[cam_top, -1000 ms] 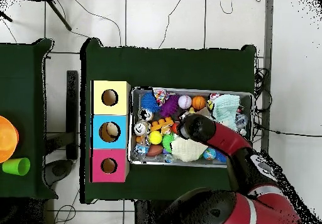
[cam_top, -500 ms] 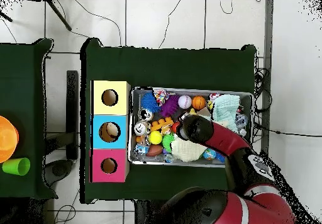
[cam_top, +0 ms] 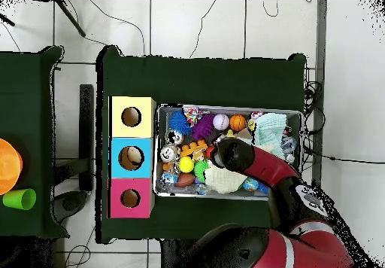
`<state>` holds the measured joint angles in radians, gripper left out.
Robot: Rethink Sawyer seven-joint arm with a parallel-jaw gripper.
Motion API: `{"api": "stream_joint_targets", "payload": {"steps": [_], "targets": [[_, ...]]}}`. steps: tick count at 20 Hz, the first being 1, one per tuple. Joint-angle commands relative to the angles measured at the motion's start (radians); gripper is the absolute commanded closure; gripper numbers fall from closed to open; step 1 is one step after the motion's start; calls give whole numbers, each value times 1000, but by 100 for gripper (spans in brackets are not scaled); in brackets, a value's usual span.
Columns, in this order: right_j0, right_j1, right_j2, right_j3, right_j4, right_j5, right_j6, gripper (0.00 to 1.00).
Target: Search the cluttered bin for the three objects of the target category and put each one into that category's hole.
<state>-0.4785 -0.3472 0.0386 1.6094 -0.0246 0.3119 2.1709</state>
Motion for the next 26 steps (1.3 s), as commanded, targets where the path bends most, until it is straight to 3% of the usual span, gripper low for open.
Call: {"api": "stream_joint_targets", "payload": {"steps": [1, 7, 19, 26], "targets": [[33, 17, 40, -48, 50, 88, 104, 100], [52, -33, 8, -69, 88, 214, 119, 100], [85, -106, -30, -6, 129, 221, 171, 100], [139, -127, -74, -25, 177, 282, 209, 100]]}}
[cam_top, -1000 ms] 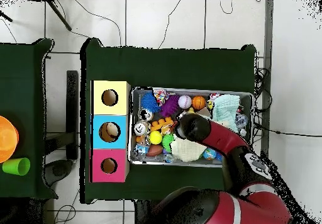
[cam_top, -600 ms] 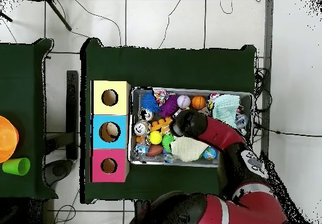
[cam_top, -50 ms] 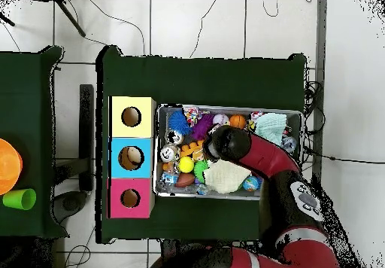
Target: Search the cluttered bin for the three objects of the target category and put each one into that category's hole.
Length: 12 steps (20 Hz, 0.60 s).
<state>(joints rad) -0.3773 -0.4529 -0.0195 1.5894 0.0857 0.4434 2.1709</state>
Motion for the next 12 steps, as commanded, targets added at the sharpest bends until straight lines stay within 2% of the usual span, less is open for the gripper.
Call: {"api": "stream_joint_targets", "payload": {"steps": [1, 4, 12], "targets": [[51, -23, -28, -15, 71, 167, 215, 100], [92, -20, -61, -44, 81, 206, 229, 100], [224, -5, -141, -63, 133, 198, 306, 100]]}}
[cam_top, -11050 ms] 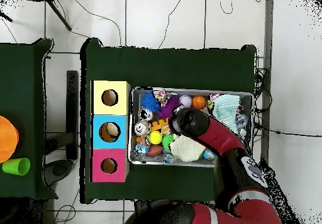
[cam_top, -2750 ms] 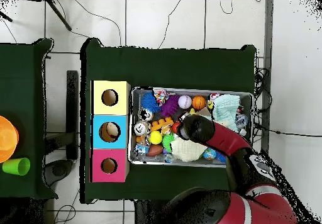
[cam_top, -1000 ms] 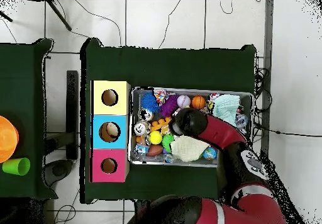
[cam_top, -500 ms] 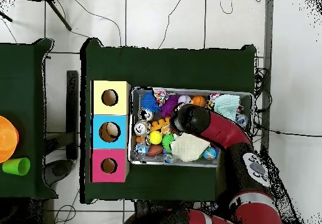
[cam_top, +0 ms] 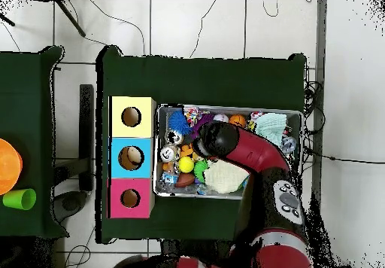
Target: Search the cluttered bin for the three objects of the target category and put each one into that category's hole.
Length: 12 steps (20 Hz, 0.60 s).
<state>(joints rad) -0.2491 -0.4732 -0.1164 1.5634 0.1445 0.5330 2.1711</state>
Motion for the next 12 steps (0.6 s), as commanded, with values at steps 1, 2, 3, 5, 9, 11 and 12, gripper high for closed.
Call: {"api": "stream_joint_targets", "payload": {"steps": [1, 2, 3, 5, 9, 11, 12], "targets": [[109, 17, -53, -38, 85, 111, 311, 100], [117, 19, -58, -42, 95, 117, 316, 100], [129, 21, -66, -42, 106, 120, 322, 100], [144, 24, -77, -43, 127, 122, 328, 100], [189, 34, -113, -52, 163, 130, 356, 100], [206, 35, -128, -57, 179, 137, 364, 100], [213, 35, -136, -59, 187, 140, 365, 100]]}}
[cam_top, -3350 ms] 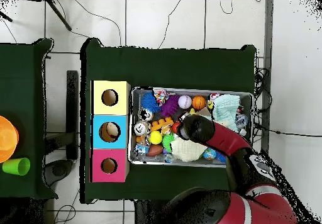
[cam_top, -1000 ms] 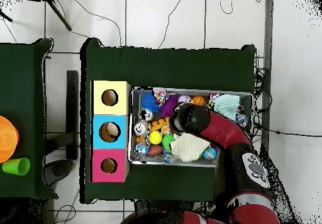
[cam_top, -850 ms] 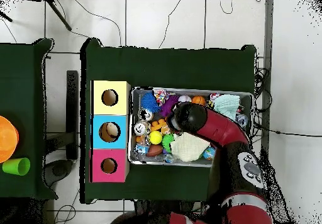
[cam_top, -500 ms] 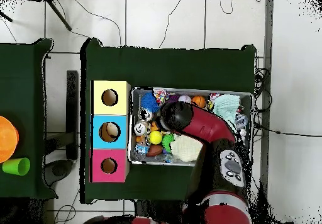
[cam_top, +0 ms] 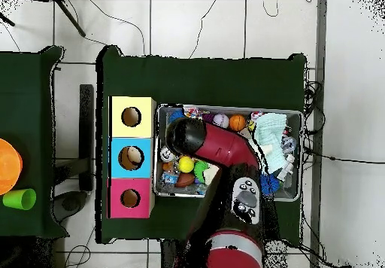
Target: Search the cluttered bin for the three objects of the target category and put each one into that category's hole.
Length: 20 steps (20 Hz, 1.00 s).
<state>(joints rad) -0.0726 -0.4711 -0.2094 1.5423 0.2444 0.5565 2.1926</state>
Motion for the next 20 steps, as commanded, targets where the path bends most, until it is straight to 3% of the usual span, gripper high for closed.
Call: {"api": "stream_joint_targets", "payload": {"steps": [1, 12, 20], "targets": [[42, 30, -48, -38, 94, 127, 348, 100], [116, 23, -109, -116, 148, 299, 447, 100], [173, 3, -130, -108, 185, 328, 515, 100]]}}
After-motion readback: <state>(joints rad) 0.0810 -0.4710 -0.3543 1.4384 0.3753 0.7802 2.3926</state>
